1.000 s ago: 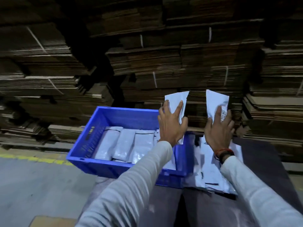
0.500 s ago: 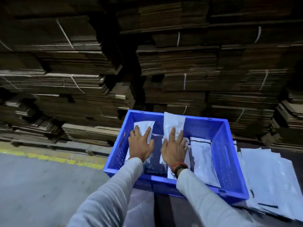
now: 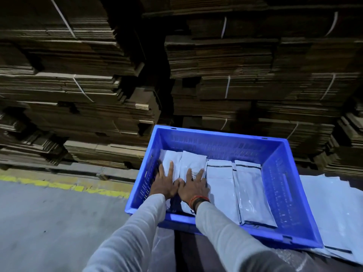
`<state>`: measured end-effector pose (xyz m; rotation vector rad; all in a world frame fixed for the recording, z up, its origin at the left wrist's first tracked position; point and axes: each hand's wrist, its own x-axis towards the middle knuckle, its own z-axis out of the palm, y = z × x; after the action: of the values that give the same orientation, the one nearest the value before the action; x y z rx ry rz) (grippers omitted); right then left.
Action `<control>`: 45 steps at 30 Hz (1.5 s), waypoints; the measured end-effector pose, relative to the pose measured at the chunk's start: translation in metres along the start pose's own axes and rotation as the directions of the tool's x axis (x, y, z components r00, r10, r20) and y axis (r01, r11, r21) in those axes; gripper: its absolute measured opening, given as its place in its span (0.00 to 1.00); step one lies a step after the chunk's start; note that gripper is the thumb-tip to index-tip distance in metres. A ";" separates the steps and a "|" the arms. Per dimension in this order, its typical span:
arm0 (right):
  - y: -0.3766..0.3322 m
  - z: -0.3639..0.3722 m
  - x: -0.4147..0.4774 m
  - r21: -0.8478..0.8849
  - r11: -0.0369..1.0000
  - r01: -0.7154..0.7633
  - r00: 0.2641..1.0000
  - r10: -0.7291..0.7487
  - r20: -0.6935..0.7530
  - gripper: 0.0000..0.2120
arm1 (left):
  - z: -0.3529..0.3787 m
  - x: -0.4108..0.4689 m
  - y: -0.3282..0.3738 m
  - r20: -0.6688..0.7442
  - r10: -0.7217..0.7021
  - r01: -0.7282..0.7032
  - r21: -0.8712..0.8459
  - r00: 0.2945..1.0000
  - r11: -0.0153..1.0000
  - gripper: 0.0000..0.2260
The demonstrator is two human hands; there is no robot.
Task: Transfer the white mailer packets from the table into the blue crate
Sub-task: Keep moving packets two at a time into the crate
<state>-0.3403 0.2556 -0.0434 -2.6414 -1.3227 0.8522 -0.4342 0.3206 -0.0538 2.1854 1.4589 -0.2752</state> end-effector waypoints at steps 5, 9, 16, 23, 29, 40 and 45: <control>0.008 -0.002 0.002 -0.018 1.000 -0.003 0.999 0.003 0.045 0.29 | -0.005 0.000 0.008 0.125 -0.074 0.083 -0.074 0.989 0.994 0.34; 0.009 -0.010 -0.005 0.028 0.999 0.017 1.000 -0.016 -0.009 0.29 | -0.015 -0.005 0.018 -0.067 -0.114 0.112 -0.038 0.991 0.993 0.31; 0.040 -0.065 -0.030 0.014 0.994 0.108 0.934 -0.097 -0.345 0.30 | -0.041 -0.015 0.063 -0.458 0.079 -0.089 0.001 0.885 0.996 0.28; 0.132 -0.150 -0.045 -0.055 0.994 0.093 0.769 -0.107 -0.630 0.29 | -0.046 -0.044 0.192 -0.539 0.232 -0.302 -0.044 0.810 0.952 0.26; 0.231 -0.200 -0.060 -0.067 0.998 0.020 0.727 -0.061 -0.684 0.29 | -0.022 -0.067 0.301 -0.545 0.320 -0.420 -0.066 0.775 0.905 0.27; 0.378 -0.196 -0.075 -0.045 0.999 0.002 0.861 -0.025 -0.509 0.35 | 0.059 -0.105 0.435 -0.435 0.353 -0.469 -0.193 0.828 0.862 0.26; 0.403 -0.156 -0.073 -0.061 0.998 -0.006 0.925 -0.017 -0.379 0.32 | 0.114 -0.109 0.441 -0.214 0.224 -0.273 -0.239 0.951 0.932 0.25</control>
<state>-0.0061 -0.0248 0.0012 -2.6616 -1.2666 0.2751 -0.0665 0.0401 0.0228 2.1843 1.2076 0.2056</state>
